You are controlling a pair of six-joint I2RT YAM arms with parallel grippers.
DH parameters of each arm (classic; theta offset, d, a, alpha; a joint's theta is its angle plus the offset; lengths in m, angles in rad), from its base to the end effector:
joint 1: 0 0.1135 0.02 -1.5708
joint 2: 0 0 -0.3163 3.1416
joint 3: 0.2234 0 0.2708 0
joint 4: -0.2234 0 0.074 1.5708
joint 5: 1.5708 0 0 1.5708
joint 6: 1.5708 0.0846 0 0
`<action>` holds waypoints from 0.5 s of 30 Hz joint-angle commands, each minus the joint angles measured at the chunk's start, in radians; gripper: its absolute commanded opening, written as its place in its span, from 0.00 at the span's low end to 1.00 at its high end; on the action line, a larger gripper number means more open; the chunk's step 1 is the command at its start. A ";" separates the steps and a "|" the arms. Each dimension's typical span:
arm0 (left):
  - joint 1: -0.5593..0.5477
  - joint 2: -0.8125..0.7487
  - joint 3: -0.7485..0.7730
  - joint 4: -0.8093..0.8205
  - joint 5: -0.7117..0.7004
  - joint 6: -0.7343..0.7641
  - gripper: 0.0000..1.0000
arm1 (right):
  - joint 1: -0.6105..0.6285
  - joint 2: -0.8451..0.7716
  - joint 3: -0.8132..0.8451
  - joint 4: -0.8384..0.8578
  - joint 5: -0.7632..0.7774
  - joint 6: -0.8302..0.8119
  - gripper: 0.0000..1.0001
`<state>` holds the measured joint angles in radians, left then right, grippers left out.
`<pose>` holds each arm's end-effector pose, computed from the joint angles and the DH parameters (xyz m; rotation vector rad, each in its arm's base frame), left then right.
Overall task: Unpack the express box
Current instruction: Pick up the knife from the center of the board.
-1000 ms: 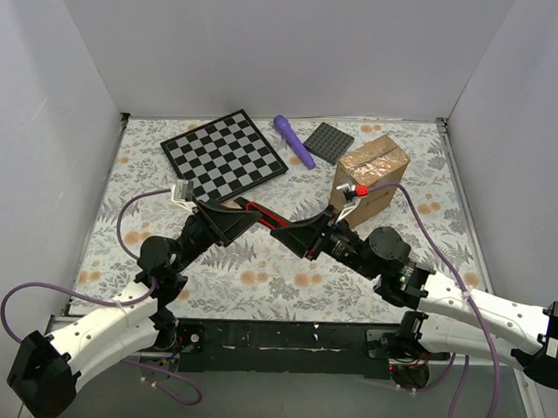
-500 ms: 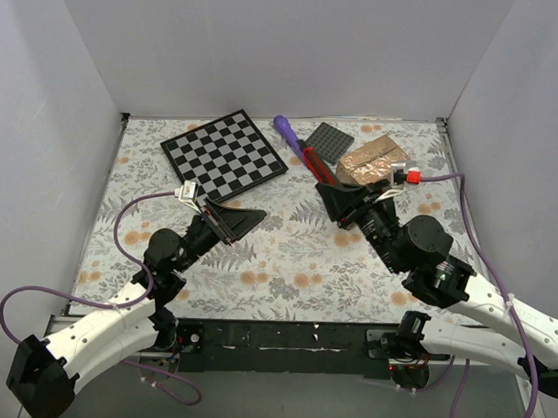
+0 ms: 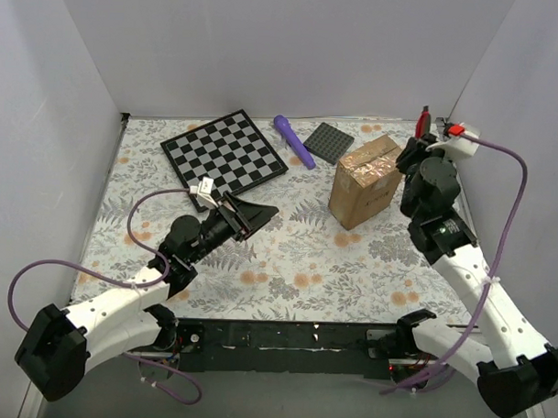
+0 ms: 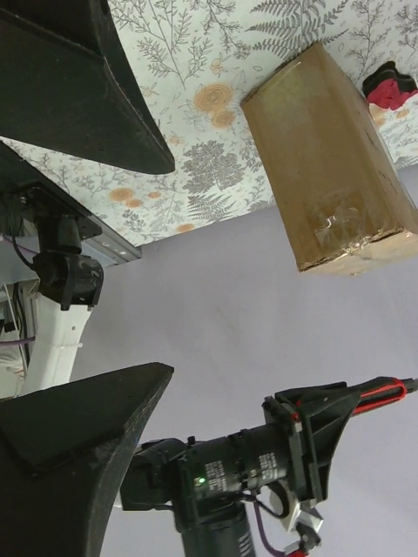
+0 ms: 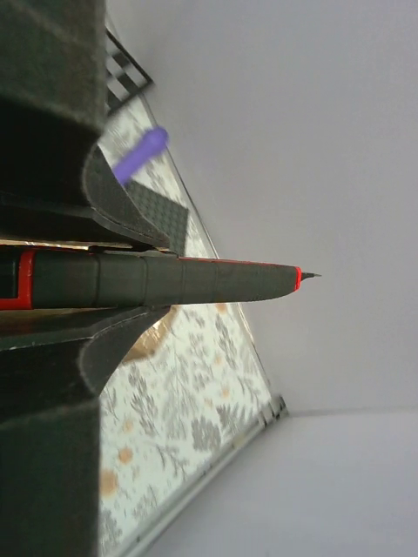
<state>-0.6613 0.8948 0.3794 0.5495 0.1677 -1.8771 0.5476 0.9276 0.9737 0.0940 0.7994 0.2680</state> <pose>0.1798 -0.1578 0.2877 -0.9903 1.7249 -2.0072 0.2220 0.0643 0.4573 0.4535 1.4024 0.0910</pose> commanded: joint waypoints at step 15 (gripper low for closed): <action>0.037 0.420 0.308 0.035 -0.021 0.088 0.63 | -0.598 0.420 0.077 0.081 -0.387 0.080 0.01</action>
<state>-0.6426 1.2160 0.6224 0.5594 0.1268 -1.8038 -0.0319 1.2942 1.0176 0.0490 0.4858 0.3683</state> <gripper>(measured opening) 0.728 0.331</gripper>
